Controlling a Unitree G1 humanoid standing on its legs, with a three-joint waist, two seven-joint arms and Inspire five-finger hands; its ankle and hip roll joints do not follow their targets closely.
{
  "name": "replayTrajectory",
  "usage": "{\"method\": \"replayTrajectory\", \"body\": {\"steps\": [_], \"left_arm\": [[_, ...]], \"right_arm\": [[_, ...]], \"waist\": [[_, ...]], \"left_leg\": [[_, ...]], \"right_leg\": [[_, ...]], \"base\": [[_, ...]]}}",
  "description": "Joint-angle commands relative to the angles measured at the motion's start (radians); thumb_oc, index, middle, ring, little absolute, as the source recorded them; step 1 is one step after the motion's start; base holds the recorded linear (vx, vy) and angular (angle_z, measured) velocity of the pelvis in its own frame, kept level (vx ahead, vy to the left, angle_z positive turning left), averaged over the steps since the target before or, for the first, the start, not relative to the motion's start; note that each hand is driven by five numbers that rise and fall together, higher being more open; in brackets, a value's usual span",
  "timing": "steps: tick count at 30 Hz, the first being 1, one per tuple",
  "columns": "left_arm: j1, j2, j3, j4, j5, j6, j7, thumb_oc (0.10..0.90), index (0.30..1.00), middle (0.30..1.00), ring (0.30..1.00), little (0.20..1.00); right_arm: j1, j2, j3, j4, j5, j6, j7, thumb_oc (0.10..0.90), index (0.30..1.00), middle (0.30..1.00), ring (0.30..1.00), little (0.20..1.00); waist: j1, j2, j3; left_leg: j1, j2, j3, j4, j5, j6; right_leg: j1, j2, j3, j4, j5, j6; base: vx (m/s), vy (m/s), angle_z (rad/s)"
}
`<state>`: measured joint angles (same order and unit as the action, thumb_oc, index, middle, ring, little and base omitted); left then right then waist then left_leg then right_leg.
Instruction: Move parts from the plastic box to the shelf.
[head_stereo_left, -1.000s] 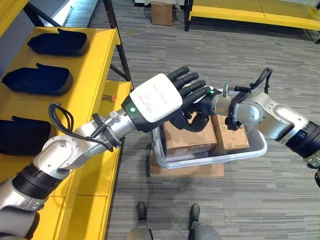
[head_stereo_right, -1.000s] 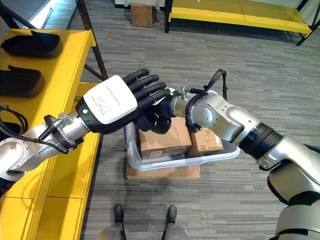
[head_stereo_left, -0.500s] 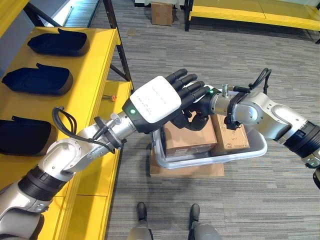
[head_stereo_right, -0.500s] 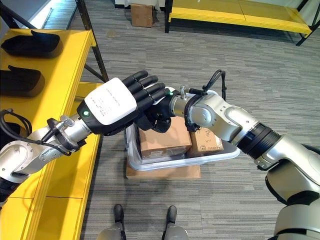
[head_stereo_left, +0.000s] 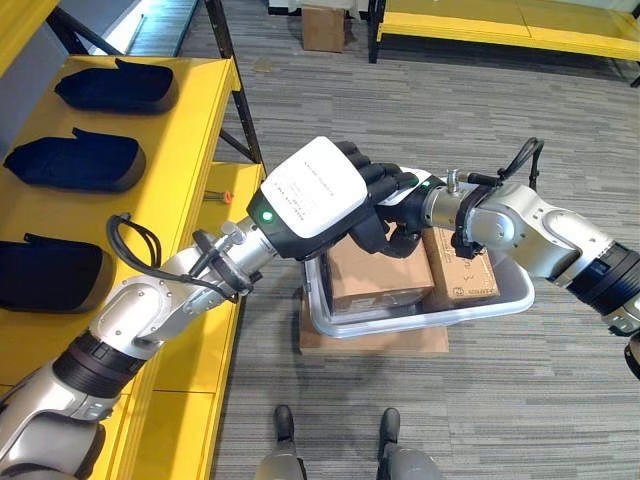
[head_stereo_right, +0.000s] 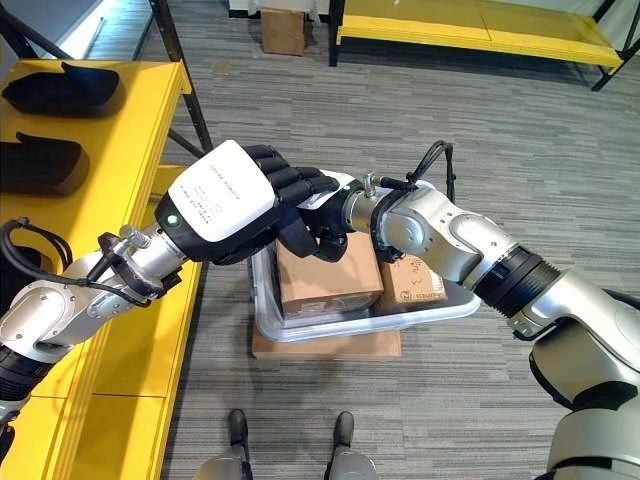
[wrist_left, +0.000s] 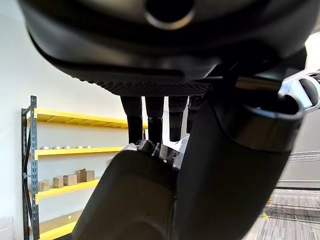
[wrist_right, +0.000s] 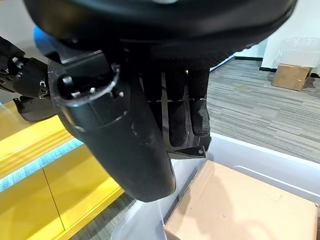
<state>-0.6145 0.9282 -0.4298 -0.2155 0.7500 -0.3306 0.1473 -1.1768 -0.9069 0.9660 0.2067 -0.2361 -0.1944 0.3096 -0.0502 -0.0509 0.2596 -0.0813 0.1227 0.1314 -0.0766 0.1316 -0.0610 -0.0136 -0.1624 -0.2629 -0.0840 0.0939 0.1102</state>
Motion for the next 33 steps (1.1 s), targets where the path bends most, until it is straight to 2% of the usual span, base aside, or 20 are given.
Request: {"method": "replayTrajectory", "body": {"steps": [1, 19, 20, 21, 22, 23, 24, 25, 33], "left_arm": [[0.136, -0.018, -0.179, -0.005, -0.009, -0.098, -0.029, 0.400, 0.300, 0.300, 0.300, 0.300], [0.136, -0.029, -0.177, 0.013, -0.018, -0.092, -0.007, 0.400, 0.300, 0.300, 0.300, 0.300], [0.136, -0.031, -0.178, 0.016, -0.016, -0.091, -0.005, 0.400, 0.300, 0.300, 0.300, 0.300], [0.135, -0.031, -0.179, 0.019, -0.016, -0.090, -0.004, 0.400, 0.300, 0.300, 0.300, 0.300], [0.133, -0.031, -0.181, 0.022, -0.017, -0.089, -0.002, 0.400, 0.300, 0.300, 0.300, 0.300], [0.131, -0.030, -0.181, 0.023, -0.016, -0.089, -0.001, 0.400, 0.300, 0.300, 0.300, 0.300], [0.131, -0.030, -0.182, 0.023, -0.016, -0.089, 0.000, 0.400, 0.300, 0.300, 0.300, 0.300], [0.130, -0.030, -0.182, 0.025, -0.016, -0.090, 0.001, 0.400, 0.300, 0.300, 0.300, 0.300], [0.136, -0.020, -0.175, 0.031, -0.019, -0.087, 0.008, 0.400, 0.300, 0.300, 0.300, 0.300]], "right_arm": [[-0.156, 0.143, -0.214, 0.064, 0.078, -0.024, -0.196, 0.400, 0.300, 0.300, 0.300, 0.300], [-0.229, 0.178, -0.225, 0.129, 0.061, -0.016, -0.253, 0.400, 0.300, 0.300, 0.300, 0.300], [-0.236, 0.181, -0.224, 0.135, 0.061, -0.016, -0.257, 0.635, 0.629, 0.629, 0.629, 0.629], [-0.240, 0.184, -0.225, 0.140, 0.060, -0.014, -0.261, 0.718, 0.745, 0.745, 0.745, 0.745], [-0.249, 0.188, -0.222, 0.145, 0.059, -0.013, -0.265, 0.741, 0.778, 0.778, 0.778, 0.778], [-0.254, 0.188, -0.222, 0.148, 0.057, -0.012, -0.268, 0.855, 0.937, 0.937, 0.937, 0.937], [-0.258, 0.189, -0.223, 0.152, 0.058, -0.012, -0.272, 0.855, 0.937, 0.937, 0.937, 0.937], [-0.265, 0.190, -0.226, 0.158, 0.058, -0.011, -0.281, 0.900, 1.000, 1.000, 1.000, 1.000], [-0.303, 0.192, -0.234, 0.197, 0.064, -0.003, -0.310, 0.900, 1.000, 1.000, 1.000, 1.000]], "waist": [[0.020, -0.055, -0.231], [0.022, -0.056, -0.239], [0.021, -0.055, -0.240], [0.022, -0.056, -0.240], [0.022, -0.056, -0.241], [0.022, -0.056, -0.242], [0.022, -0.056, -0.242], [0.021, -0.056, -0.242], [0.019, -0.059, -0.246]], "left_leg": [[0.119, 0.014, -0.020, -0.011, -0.165, -0.017], [0.123, 0.013, -0.024, -0.011, -0.167, -0.015], [0.124, 0.013, -0.024, -0.011, -0.168, -0.015], [0.124, 0.012, -0.024, -0.011, -0.168, -0.015], [0.125, 0.013, -0.024, -0.011, -0.168, -0.015], [0.125, 0.013, -0.024, -0.011, -0.169, -0.015], [0.125, 0.012, -0.024, -0.011, -0.169, -0.015], [0.125, 0.012, -0.024, -0.011, -0.169, -0.014], [0.128, 0.012, -0.023, -0.011, -0.170, -0.014]], "right_leg": [[0.024, -0.017, 0.089, 0.077, -0.081, 0.062], [0.029, -0.016, 0.090, 0.080, -0.083, 0.059], [0.030, -0.016, 0.090, 0.079, -0.083, 0.060], [0.031, -0.015, 0.091, 0.079, -0.083, 0.060], [0.032, -0.016, 0.091, 0.079, -0.083, 0.060], [0.032, -0.016, 0.091, 0.079, -0.083, 0.060], [0.032, -0.016, 0.091, 0.079, -0.083, 0.060], [0.032, -0.016, 0.091, 0.081, -0.083, 0.060], [0.032, -0.014, 0.094, 0.081, -0.085, 0.059]], "base": [[0.00, 0.000, 0.00], [0.00, 0.000, 0.00], [0.00, 0.000, 0.00], [0.00, 0.000, 0.00], [0.00, 0.000, 0.00], [0.00, 0.000, 0.00], [0.00, 0.000, 0.00], [0.00, 0.000, 0.00], [0.00, 0.000, 0.00]]}}
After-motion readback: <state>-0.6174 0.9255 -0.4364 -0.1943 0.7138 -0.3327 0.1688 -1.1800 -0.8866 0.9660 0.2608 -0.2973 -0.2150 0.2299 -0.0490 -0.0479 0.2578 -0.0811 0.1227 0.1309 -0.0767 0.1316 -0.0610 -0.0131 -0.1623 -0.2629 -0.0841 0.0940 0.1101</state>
